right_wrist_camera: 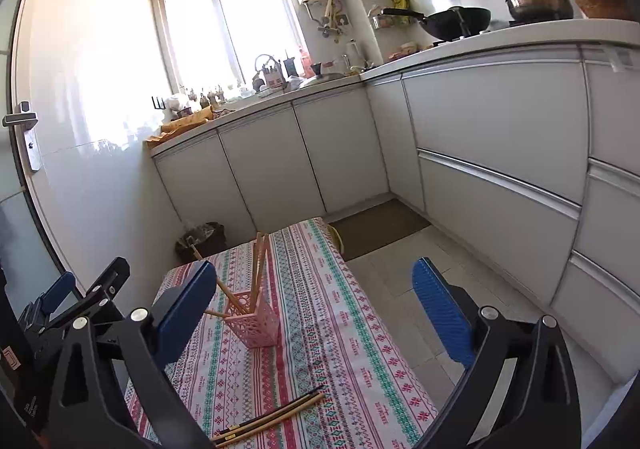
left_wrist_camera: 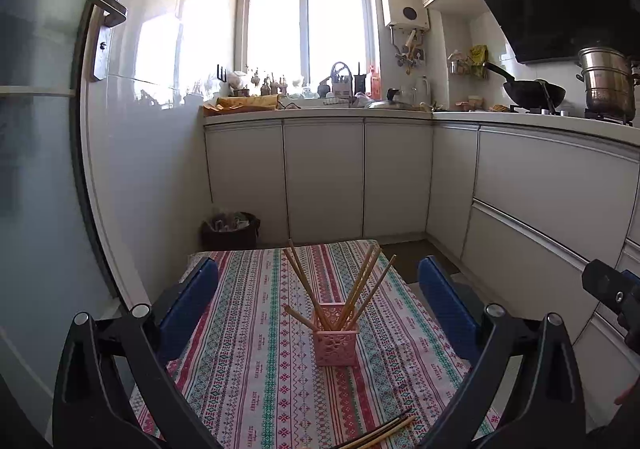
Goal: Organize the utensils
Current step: 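Move both open tools back toward the remaining chopsticks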
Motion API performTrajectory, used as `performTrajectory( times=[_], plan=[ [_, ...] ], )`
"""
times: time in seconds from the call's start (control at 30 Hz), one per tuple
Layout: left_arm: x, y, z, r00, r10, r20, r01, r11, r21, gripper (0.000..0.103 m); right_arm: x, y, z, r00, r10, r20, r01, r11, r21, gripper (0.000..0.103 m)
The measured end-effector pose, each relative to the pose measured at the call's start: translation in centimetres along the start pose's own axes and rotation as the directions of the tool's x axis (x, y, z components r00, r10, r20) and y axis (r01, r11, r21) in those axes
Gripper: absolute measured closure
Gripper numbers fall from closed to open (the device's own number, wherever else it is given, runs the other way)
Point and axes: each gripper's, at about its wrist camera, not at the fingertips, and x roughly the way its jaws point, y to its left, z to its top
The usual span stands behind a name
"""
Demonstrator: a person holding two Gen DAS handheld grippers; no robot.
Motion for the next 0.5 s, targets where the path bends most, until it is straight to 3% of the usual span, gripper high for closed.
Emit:
performTrajectory(
  times=[0.5],
  plan=[
    [-3.0, -0.3, 0.2, 1.000, 0.022, 0.000, -0.022, 0.999, 0.035, 0.007, -2.9, 1.2, -0.1, 1.000, -0.021, 0.008, 0.021, 0.999, -0.049, 0.007]
  ],
)
